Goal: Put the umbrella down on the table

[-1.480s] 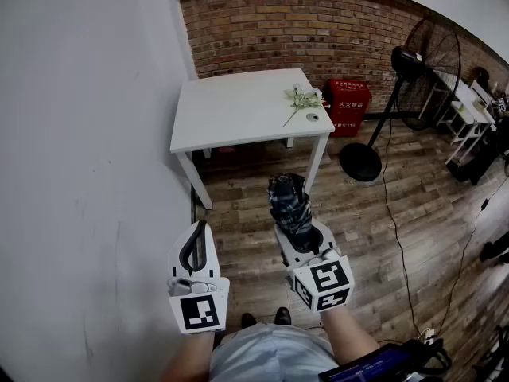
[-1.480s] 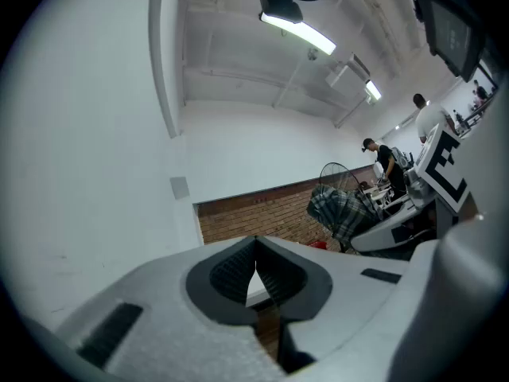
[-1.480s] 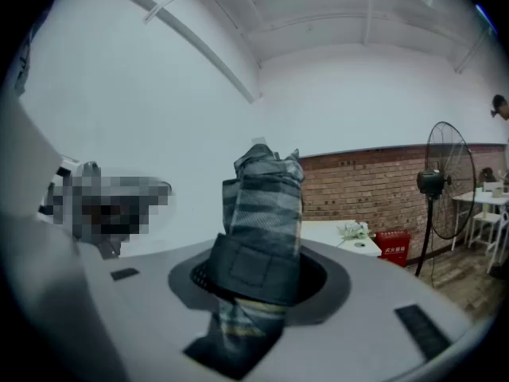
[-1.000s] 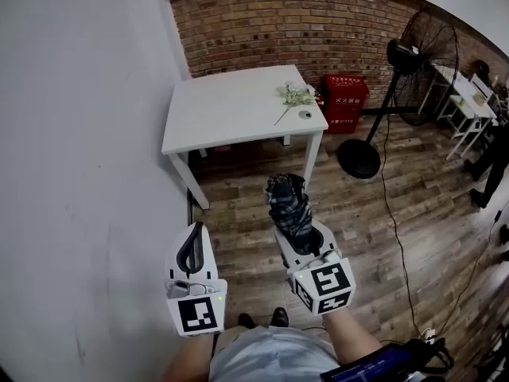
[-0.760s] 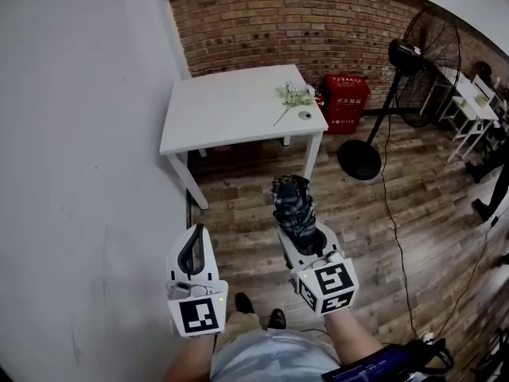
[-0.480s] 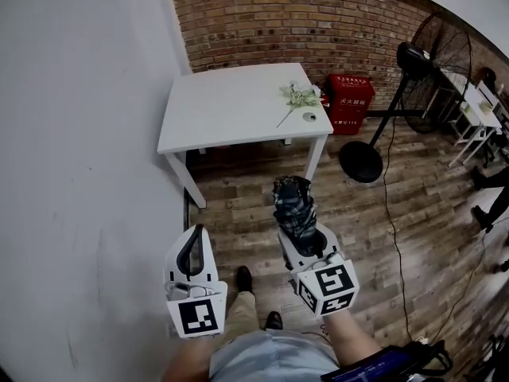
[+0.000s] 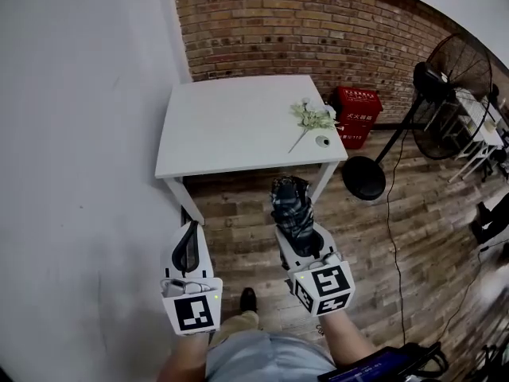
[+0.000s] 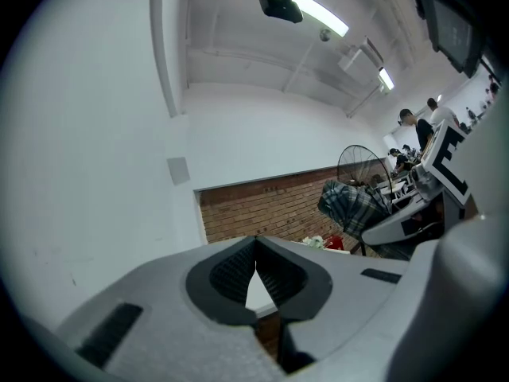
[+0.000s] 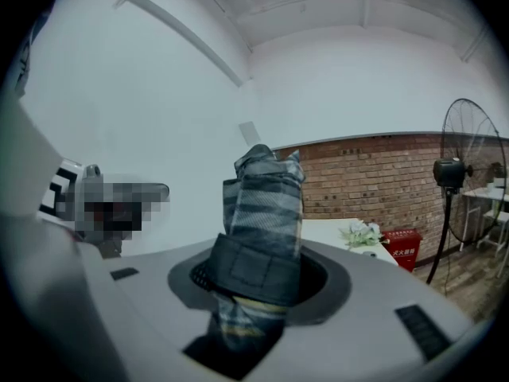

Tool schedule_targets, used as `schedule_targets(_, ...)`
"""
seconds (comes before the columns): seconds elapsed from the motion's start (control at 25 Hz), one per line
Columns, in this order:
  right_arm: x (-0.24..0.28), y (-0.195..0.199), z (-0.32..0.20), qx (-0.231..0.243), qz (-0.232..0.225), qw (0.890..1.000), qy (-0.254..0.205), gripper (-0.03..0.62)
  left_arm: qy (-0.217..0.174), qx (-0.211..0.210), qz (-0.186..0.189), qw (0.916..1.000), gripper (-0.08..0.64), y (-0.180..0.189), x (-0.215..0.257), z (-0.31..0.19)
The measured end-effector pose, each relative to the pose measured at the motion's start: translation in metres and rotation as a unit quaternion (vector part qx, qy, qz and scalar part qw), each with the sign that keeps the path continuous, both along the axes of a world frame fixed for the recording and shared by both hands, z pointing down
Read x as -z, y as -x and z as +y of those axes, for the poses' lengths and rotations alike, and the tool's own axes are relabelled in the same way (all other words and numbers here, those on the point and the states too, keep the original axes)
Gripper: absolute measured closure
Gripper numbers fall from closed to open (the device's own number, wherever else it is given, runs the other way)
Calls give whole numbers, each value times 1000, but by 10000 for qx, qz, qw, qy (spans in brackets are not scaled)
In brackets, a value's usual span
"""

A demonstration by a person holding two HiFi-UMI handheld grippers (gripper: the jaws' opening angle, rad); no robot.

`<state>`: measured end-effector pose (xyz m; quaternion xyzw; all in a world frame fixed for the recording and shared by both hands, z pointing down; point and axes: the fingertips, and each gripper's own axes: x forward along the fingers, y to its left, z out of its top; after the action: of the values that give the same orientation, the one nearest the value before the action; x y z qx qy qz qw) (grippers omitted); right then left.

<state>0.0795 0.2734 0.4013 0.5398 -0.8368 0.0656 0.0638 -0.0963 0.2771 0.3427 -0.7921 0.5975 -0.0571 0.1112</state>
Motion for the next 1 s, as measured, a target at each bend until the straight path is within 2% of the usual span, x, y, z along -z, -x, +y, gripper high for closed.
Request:
schedule_targets(0.32,32,23,-86,-132,50,9994,-306,423,-298,-127,62,9995,558,25,31,-90)
schedule_targets(0.52,41,27,-121,-229,37,9986,-465,423,-496,-218,61,9985,558,31,39,-128)
schedule_targets(1.0,21,20,-166,-468,6,9987,-183,423,-40,-353,-98,9993,558,30,4,-182)
